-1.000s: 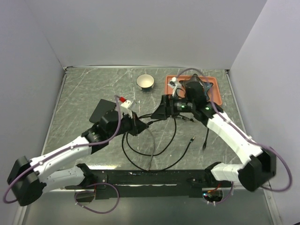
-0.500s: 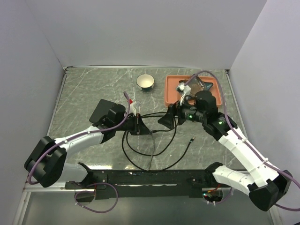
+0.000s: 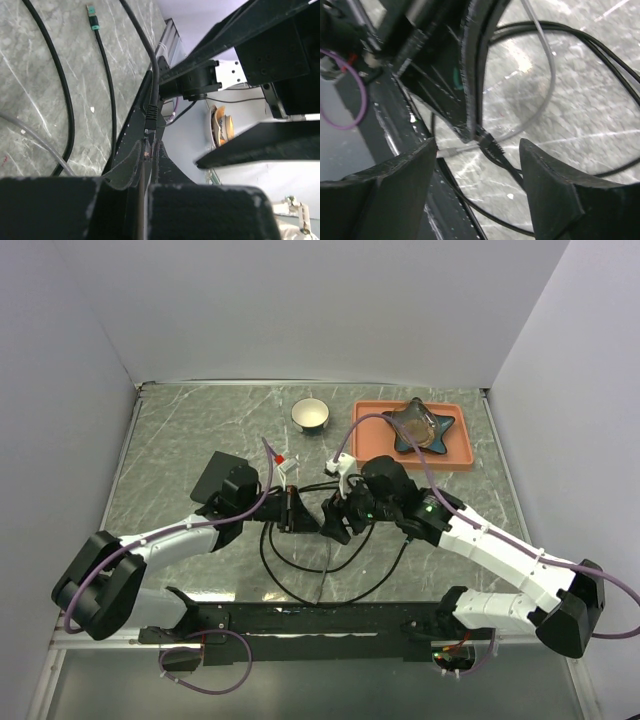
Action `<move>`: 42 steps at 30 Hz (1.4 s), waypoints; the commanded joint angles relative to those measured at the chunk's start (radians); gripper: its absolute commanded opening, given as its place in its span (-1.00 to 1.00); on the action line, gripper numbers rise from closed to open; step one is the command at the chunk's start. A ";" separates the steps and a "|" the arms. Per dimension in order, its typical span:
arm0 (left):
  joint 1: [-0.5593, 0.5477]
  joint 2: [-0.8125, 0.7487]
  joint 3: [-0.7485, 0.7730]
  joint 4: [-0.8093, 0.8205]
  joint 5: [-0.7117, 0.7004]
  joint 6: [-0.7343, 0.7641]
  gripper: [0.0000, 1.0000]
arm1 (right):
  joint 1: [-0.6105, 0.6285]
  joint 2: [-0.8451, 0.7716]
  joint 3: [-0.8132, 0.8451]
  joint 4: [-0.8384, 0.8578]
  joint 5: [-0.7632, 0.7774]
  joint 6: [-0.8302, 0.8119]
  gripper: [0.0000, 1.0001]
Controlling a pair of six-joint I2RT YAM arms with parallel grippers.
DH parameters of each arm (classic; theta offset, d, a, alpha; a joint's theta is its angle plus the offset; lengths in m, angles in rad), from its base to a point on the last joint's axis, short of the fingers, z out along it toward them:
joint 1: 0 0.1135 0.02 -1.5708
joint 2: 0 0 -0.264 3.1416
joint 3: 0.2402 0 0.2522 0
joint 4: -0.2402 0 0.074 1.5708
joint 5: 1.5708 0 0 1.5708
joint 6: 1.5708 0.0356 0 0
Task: Insert the plug into the switch port
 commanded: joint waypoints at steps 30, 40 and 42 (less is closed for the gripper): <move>0.029 -0.101 -0.024 0.004 0.035 0.032 -0.98 | 0.224 0.087 0.051 -0.055 0.427 -0.046 -0.16; 0.029 -0.065 -0.024 0.019 0.041 0.026 -0.98 | 0.267 0.062 0.046 -0.012 0.517 -0.044 -0.77; 0.029 -0.064 -0.020 0.007 0.030 0.030 -0.98 | 0.270 0.048 0.041 -0.002 0.522 -0.044 -0.95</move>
